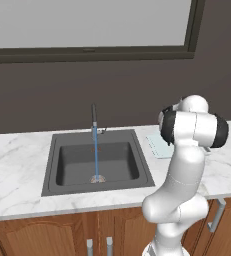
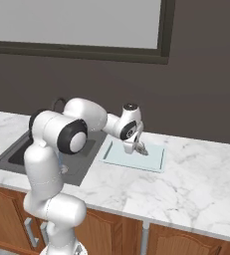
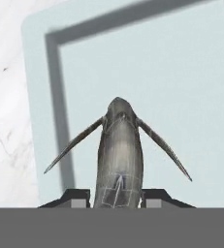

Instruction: Take the fish out of the fridge, briefly rinse it in the sink, and place it on the tray next to the sink.

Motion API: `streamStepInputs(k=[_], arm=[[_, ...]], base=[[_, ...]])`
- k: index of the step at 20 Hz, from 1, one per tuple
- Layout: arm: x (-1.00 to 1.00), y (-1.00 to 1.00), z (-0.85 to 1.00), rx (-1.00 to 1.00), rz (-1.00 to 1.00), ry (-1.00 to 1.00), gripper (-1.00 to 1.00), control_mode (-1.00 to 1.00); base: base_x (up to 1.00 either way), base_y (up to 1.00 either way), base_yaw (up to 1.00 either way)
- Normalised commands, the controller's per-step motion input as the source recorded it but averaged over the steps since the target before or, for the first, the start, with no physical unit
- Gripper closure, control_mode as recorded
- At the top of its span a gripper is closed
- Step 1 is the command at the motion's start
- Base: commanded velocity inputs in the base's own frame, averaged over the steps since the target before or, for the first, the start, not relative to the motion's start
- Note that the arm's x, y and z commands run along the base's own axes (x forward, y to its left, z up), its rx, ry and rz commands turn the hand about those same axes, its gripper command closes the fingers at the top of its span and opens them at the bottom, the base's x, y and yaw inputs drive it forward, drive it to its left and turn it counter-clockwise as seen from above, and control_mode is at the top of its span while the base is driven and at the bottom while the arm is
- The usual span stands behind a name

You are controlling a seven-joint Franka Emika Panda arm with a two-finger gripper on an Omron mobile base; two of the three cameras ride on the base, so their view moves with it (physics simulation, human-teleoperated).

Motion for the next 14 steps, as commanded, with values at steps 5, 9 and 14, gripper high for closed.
streamStepInputs(k=[5,9,14], arm=[[0.21,-0.04,0.11,0.00,-0.02,-0.02,-1.00,-1.00],[-0.14,0.00,0.70,0.00,-0.01,-0.20,-1.00,-1.00],[-0.55,0.00,0.98,-0.03,0.00,-0.35,-1.00,-1.00]], base=[[0.00,0.00,0.00],[0.00,0.00,0.00],[0.00,0.00,0.00]])
